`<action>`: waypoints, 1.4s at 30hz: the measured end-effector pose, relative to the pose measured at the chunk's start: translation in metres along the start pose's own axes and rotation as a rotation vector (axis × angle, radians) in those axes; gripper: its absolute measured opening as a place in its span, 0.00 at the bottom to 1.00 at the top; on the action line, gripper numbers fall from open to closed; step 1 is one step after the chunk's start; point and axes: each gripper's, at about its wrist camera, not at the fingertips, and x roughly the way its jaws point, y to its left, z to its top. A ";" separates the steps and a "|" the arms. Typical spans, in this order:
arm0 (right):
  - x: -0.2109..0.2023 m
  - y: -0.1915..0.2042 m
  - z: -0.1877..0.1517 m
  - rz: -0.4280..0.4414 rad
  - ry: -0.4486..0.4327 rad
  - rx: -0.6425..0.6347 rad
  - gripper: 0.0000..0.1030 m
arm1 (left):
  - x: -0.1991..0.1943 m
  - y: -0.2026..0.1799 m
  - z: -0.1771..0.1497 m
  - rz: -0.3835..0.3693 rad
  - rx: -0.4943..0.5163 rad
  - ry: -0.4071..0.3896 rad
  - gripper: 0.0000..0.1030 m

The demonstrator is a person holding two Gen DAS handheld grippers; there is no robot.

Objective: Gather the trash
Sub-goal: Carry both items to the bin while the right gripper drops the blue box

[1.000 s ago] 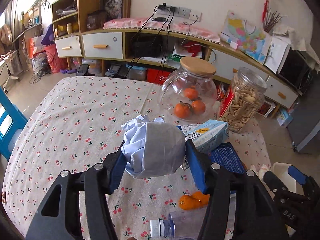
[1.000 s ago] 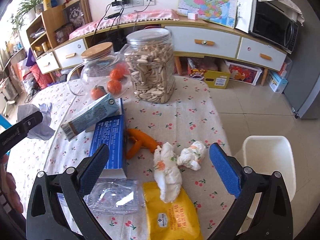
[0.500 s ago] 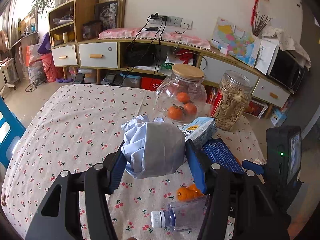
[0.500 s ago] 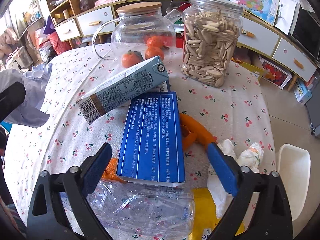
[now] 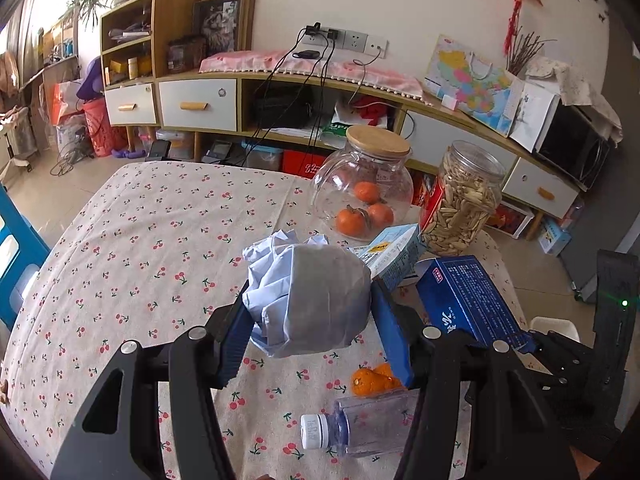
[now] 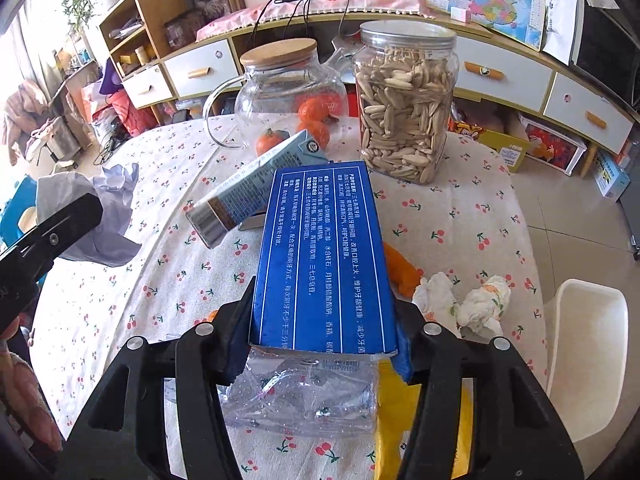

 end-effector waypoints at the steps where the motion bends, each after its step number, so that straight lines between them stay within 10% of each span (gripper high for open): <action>1: -0.003 -0.002 0.000 0.000 -0.006 0.002 0.51 | -0.001 -0.001 0.000 -0.001 0.003 -0.001 0.55; 28: -0.076 -0.109 -0.037 -0.196 -0.143 0.131 0.51 | -0.025 -0.085 -0.026 -0.052 0.158 -0.012 0.55; 39: -0.085 -0.206 -0.064 -0.493 -0.118 0.347 0.52 | -0.029 -0.139 -0.042 -0.108 0.259 -0.006 0.55; 42: -0.092 -0.222 -0.069 -0.545 -0.111 0.375 0.69 | -0.028 -0.159 -0.043 -0.143 0.260 0.004 0.55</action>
